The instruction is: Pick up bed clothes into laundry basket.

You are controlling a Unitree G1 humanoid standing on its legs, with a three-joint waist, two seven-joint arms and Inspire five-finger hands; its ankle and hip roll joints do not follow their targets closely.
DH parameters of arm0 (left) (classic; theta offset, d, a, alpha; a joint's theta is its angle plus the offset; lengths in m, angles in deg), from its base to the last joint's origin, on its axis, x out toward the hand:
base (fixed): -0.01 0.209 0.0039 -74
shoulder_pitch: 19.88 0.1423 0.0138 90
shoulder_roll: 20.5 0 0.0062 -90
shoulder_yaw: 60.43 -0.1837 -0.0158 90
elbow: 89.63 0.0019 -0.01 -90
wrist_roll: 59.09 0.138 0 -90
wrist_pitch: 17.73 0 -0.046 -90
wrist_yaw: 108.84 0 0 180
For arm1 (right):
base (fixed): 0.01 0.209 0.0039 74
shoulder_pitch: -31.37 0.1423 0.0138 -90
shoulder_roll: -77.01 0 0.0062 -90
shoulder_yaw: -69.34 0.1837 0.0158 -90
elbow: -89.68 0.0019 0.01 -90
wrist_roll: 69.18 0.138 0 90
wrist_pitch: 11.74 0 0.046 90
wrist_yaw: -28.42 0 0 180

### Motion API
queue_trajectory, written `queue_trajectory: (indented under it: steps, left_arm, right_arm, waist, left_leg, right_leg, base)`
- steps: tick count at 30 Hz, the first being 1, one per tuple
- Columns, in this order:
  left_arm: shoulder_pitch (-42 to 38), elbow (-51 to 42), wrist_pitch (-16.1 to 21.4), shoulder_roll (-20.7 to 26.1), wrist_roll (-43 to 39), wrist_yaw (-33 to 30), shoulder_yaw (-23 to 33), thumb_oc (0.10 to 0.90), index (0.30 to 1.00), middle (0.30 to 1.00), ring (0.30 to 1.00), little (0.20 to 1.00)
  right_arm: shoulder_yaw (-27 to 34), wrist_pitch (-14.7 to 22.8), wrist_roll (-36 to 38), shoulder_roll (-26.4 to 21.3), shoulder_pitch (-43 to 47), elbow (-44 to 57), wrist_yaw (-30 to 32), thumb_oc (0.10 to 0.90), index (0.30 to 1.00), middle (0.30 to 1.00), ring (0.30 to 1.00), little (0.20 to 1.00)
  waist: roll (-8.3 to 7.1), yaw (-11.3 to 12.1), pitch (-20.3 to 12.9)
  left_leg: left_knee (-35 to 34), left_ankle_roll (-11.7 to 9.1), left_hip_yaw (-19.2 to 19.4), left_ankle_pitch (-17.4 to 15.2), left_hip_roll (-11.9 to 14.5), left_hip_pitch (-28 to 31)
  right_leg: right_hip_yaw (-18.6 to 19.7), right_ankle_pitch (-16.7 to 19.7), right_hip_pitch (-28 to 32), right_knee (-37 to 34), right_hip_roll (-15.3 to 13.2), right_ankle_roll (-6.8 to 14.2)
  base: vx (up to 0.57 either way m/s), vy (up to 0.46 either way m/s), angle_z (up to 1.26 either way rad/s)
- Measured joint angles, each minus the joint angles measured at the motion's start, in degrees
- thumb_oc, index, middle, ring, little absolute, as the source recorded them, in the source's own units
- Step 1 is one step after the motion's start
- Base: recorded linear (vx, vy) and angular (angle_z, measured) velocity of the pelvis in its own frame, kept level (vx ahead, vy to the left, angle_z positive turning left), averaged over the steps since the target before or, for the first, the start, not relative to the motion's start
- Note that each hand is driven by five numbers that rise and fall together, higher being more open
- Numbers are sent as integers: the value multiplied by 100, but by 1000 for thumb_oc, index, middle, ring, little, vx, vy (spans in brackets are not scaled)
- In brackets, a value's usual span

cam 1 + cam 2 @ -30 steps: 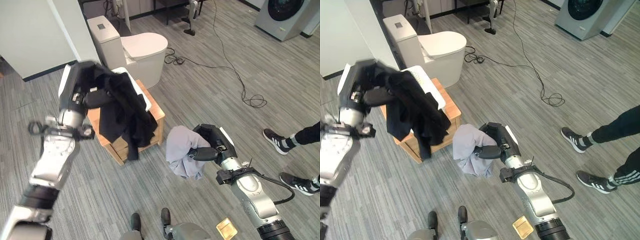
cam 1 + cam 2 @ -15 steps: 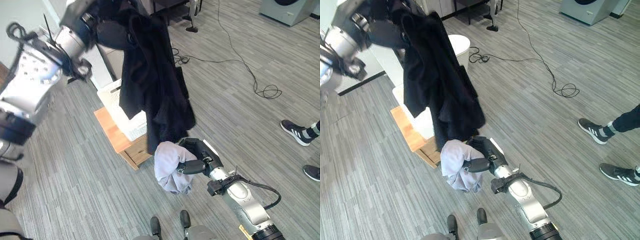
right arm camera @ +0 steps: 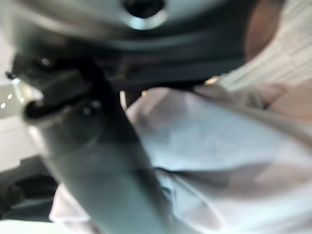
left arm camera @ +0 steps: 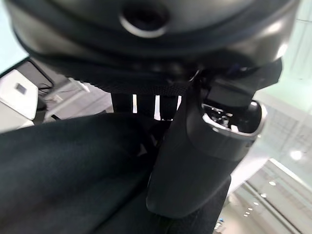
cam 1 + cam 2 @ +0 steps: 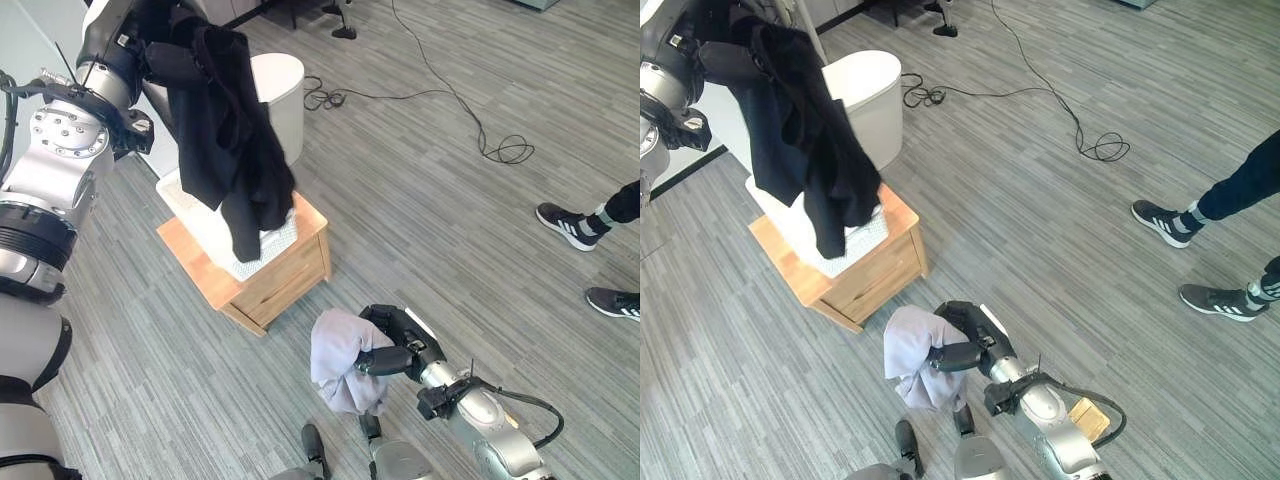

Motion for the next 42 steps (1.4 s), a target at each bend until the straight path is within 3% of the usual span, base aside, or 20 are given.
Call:
queue_trajectory:
  steps: [9,15,17,22,35,42]
  left_arm:
    - [-835,356,-62,-18,64,-19,-224,400,300,300,300,300]
    - [-1652,976,-105,-54,43,-485,-206,400,300,300,300,300]
    - [-1754,979,-104,-46,39,-589,-163,400,300,300,300,300]
    - [-1779,961,-123,-48,20,-607,-194,400,300,300,300,300]
    - [-2398,961,-115,160,29,-889,-668,400,300,300,300,300]
    - [-3065,1266,-66,409,59,-1323,-704,400,300,300,300,300]
  right_arm:
    - [56,-22,12,1,-112,-2,-7,400,300,300,300,300]
    - [386,-51,225,-18,-330,-4,5,400,300,300,300,300]
    - [454,-100,241,-63,-470,-9,14,400,300,300,300,300]
    - [643,-130,247,-69,-714,-12,18,400,300,300,300,300]
    - [637,-128,359,-117,-702,-16,5,400,300,300,300,300]
    - [896,-118,474,-257,-687,1,39,400,300,300,300,300]
  waist:
    - [-51,-70,29]
    - [-59,-121,33]
    - [-184,-144,108]
    - [-256,-208,152]
    - [-344,-82,237]
    - [-428,17,629]
  left_leg:
    - [-3,5,10,-5,-3,-35]
    - [-3,16,67,-13,3,-229]
    - [0,15,140,-13,16,-291]
    - [1,16,168,-12,-2,-492]
    - [4,33,208,5,-8,-956]
    - [5,1,150,39,-2,-1200]
  right_leg:
    - [19,10,-46,-1,0,1]
    - [48,48,-259,-1,10,22]
    - [149,81,-350,-1,27,24]
    - [183,111,-569,1,14,26]
    - [178,150,-1035,2,6,20]
    - [149,170,-1252,3,8,2]
  base:
    - [38,6,0]
    - [-5,-4,-4]
    - [-19,-6,-19]
    - [-12,9,-4]
    - [-22,1,0]
    - [-66,-28,3]
